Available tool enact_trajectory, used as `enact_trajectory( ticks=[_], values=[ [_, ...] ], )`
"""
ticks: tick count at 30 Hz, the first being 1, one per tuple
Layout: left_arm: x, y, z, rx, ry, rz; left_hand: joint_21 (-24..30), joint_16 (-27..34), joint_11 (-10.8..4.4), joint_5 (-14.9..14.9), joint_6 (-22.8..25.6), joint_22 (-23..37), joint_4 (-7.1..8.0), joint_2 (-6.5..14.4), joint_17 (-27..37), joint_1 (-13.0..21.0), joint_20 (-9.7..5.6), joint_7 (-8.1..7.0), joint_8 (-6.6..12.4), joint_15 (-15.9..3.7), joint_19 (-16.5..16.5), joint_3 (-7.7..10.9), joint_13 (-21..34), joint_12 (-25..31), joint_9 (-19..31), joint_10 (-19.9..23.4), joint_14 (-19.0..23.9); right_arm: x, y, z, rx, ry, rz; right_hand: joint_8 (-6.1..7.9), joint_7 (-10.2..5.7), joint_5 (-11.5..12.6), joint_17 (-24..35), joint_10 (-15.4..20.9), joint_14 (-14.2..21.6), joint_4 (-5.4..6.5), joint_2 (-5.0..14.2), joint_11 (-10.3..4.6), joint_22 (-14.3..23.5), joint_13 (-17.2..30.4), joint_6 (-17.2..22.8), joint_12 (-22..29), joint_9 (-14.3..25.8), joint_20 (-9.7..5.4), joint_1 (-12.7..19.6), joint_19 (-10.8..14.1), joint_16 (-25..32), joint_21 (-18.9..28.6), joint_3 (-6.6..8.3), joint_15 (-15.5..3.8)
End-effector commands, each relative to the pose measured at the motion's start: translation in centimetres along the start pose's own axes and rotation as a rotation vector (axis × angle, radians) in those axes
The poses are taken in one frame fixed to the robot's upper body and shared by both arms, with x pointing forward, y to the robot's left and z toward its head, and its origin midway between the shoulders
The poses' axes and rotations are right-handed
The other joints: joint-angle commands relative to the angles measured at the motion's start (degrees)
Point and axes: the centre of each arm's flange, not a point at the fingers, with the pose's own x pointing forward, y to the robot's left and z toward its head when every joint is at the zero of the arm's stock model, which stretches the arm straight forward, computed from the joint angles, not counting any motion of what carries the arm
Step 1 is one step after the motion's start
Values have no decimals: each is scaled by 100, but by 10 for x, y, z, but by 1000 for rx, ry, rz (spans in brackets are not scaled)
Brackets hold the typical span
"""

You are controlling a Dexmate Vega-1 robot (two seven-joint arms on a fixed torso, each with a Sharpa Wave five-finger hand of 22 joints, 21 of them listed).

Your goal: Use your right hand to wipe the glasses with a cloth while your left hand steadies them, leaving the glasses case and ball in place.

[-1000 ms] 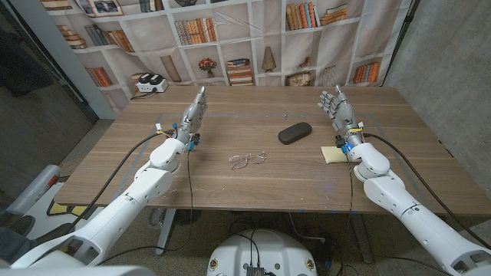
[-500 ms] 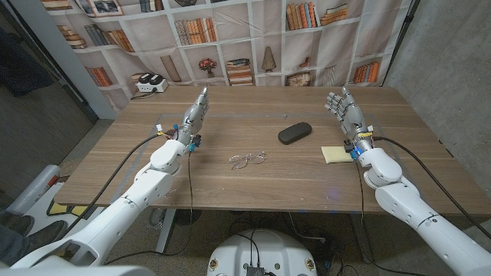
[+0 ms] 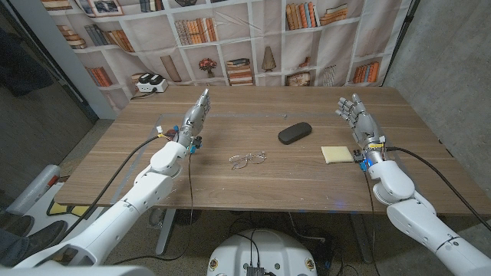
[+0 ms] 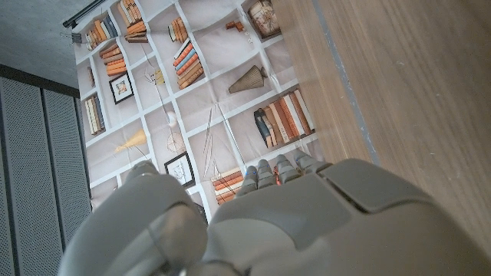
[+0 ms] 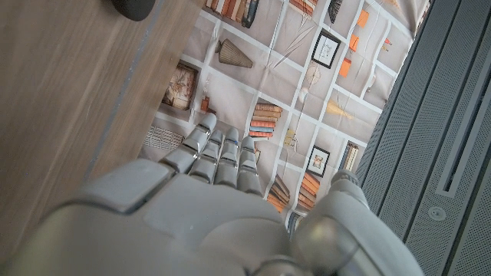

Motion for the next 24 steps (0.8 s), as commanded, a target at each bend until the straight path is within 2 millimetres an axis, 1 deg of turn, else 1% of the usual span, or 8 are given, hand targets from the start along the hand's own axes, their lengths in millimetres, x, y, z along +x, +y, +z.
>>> enact_trajectory(
  ticks=[1, 7, 13, 17, 18, 20, 21, 24],
  values=[
    [-3, -6, 5, 30, -6, 5, 24, 14, 0, 18, 47, 25, -36, -6, 16, 24, -52, 3, 35, -3, -3, -4, 9, 40, 20, 33, 17, -17, -3, 8, -160, -6, -33, 44, -35, 50, 3, 123, 153, -55, 30, 6, 32, 14, 89, 61, 16, -197, 105, 96, 56, -25, 13, -26],
    [-4, -6, 10, 45, 1, 9, 4, 7, -12, 18, 108, 26, -51, 6, 16, 58, -62, -17, 40, -23, -47, -7, 10, 34, 20, 63, 46, -25, 2, 14, -444, -5, -83, 42, -89, 56, 2, 246, 236, -89, 146, -37, 35, 15, 137, 90, 18, -199, 211, 171, 57, -47, 80, -67],
    [-5, -7, 12, 54, -2, 6, -6, 19, -39, 17, 317, 29, -73, 25, 15, 113, -83, -26, 79, -84, -70, -21, 10, 57, 20, 220, 177, -28, 3, 15, -503, -7, -100, 63, -141, 59, -3, 367, 310, -147, 224, -30, 37, 18, 245, 118, 20, -211, 337, 252, 49, -67, 141, -89],
    [-5, -8, 14, 54, -11, 7, -10, 18, -67, 15, 350, 31, -79, 30, 15, 128, -98, -24, 78, -99, -83, -26, 9, 54, 20, 245, 204, -29, 1, 17, -512, -7, -114, 81, -169, 61, -7, 422, 329, -199, 271, -87, 37, 20, 327, 127, 21, -174, 440, 280, 33, -90, 188, -91],
    [-5, -8, 14, 55, -13, 7, -12, 15, -62, 15, 353, 31, -80, 31, 15, 131, -96, -22, 76, -97, -89, -27, 9, 53, 20, 252, 203, -29, 1, 17, -517, -5, -121, 91, -183, 62, -9, 450, 344, -227, 306, -80, 37, 20, 367, 132, 22, -169, 503, 290, 29, -101, 219, -104],
    [-5, -8, 14, 57, -14, 6, -13, 14, -43, 14, 356, 32, -82, 32, 15, 135, -94, -30, 73, -94, -91, -29, 9, 52, 19, 258, 210, -30, 0, 17, -526, -1, -124, 92, -202, 65, -15, 526, 382, -362, 385, -102, 34, 21, 420, 140, 22, -173, 768, 333, 9, -142, 330, -123],
    [-5, -9, 14, 57, -15, 6, -14, 13, -45, 14, 363, 32, -83, 33, 15, 137, -89, -40, 73, -90, -96, -30, 9, 52, 19, 261, 213, -31, 0, 17, -530, 2, -130, 97, -234, 57, -19, 567, 396, -470, 410, -133, 33, 21, 471, 138, 22, -173, 989, 354, -12, -181, 409, -132],
    [-6, -10, 14, 55, -15, 8, -20, 10, -54, 13, 366, 33, -86, 35, 15, 145, -79, -44, 67, -91, -114, -33, 9, 47, 19, 268, 219, -32, -2, 17, -552, 10, -138, 106, -281, 35, -25, 675, 415, -581, 435, -227, 34, 20, 563, 151, 22, -168, 1326, 379, -40, -242, 527, -149]
  ],
)
